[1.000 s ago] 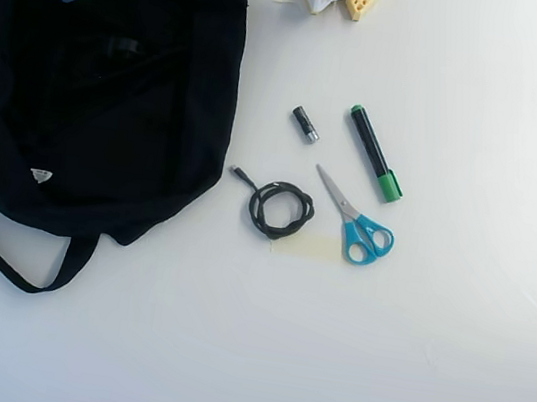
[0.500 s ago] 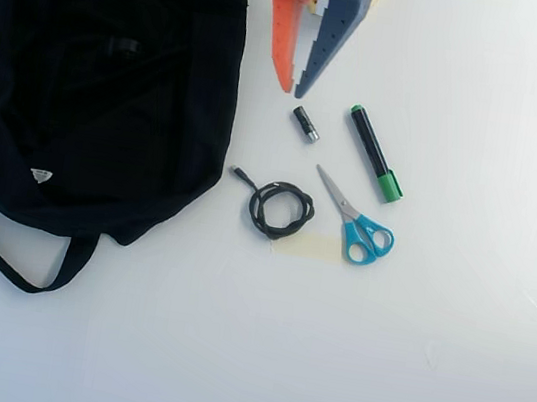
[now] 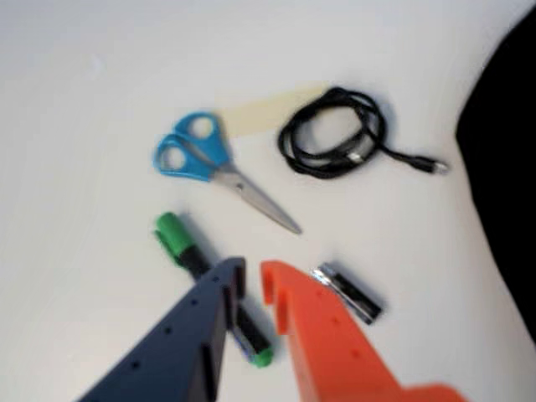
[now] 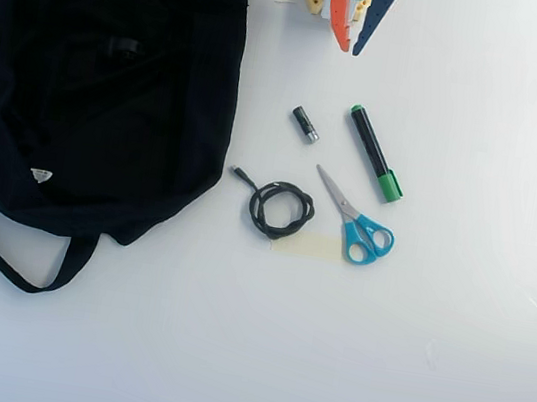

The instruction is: Put the bike light into the black bag

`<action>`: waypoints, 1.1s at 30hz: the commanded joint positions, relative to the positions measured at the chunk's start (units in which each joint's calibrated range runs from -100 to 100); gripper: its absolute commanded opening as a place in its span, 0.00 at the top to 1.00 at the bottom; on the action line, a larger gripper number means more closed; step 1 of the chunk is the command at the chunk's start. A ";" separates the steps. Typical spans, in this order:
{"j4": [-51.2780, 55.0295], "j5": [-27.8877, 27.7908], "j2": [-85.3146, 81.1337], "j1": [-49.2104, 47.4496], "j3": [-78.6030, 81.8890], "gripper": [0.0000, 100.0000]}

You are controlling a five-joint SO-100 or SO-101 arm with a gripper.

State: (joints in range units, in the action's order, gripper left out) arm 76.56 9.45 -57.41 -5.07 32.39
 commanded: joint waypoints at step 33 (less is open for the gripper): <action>-3.95 -5.99 -42.26 -3.08 66.98 0.98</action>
State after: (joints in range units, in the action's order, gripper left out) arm 66.94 3.64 -98.75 -8.52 98.19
